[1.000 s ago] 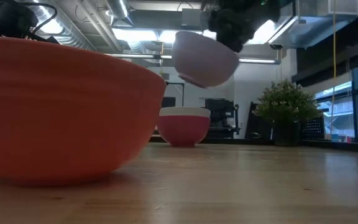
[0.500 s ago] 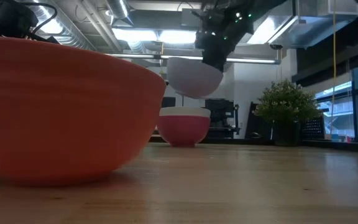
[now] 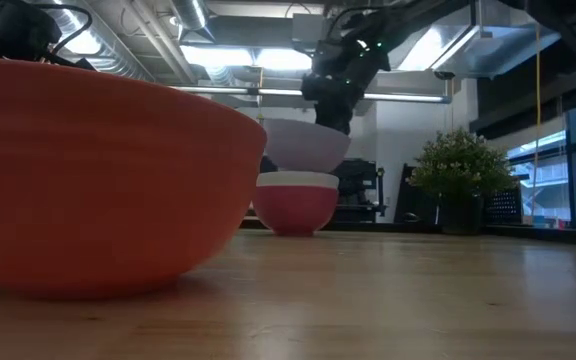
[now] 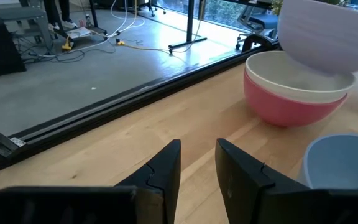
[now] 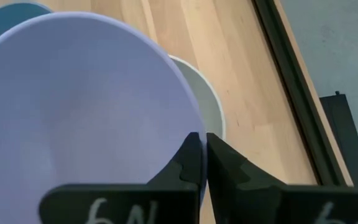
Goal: Nest bowls inside each other
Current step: Stack the purple bowl on top of the white bowl
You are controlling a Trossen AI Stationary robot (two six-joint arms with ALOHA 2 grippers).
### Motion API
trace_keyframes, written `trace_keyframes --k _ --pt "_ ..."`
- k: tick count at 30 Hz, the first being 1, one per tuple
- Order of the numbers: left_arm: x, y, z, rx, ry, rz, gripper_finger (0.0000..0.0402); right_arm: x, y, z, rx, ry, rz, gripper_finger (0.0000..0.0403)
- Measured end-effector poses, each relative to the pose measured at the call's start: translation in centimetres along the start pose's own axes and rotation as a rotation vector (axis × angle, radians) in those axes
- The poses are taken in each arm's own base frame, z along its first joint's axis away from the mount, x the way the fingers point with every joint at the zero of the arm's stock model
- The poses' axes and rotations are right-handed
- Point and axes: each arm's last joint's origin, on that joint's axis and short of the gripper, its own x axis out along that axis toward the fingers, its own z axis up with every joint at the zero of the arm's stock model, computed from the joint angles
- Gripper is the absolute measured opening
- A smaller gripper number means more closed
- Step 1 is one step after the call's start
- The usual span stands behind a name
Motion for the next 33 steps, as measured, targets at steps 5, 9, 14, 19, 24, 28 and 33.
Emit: trace_keyframes --k 5,9,14,19,24,28,33 --pt "0.0 0.0 0.0 0.013 0.0 0.001 0.0095 0.1 -0.1 0.4 -0.012 -0.008 0.01 0.001" --pt "0.0 0.0 0.0 0.026 0.0 0.001 0.0095 0.1 -0.1 0.4 -0.011 -0.006 0.011 0.001" --pt "0.0 0.0 0.0 0.026 0.0 0.001 0.0095 0.2 -0.1 0.2 -0.005 0.014 0.016 0.001" --pt "0.0 0.0 0.0 0.026 0.0 0.0 0.0095 0.9 -0.3 0.2 0.001 0.011 0.015 0.001" --pt "0.0 0.0 0.0 0.027 0.0 0.003 0.0095 1.9 -0.5 0.1 0.021 0.024 0.022 0.001" --pt "0.0 0.0 0.0 0.038 -0.002 0.014 0.0095 2.6 -0.6 0.3 0.015 0.006 0.029 0.001" --pt "0.0 0.1 0.0 0.052 -0.003 0.02 0.0095 3.7 -0.7 0.2 0.017 0.013 0.043 0.001"
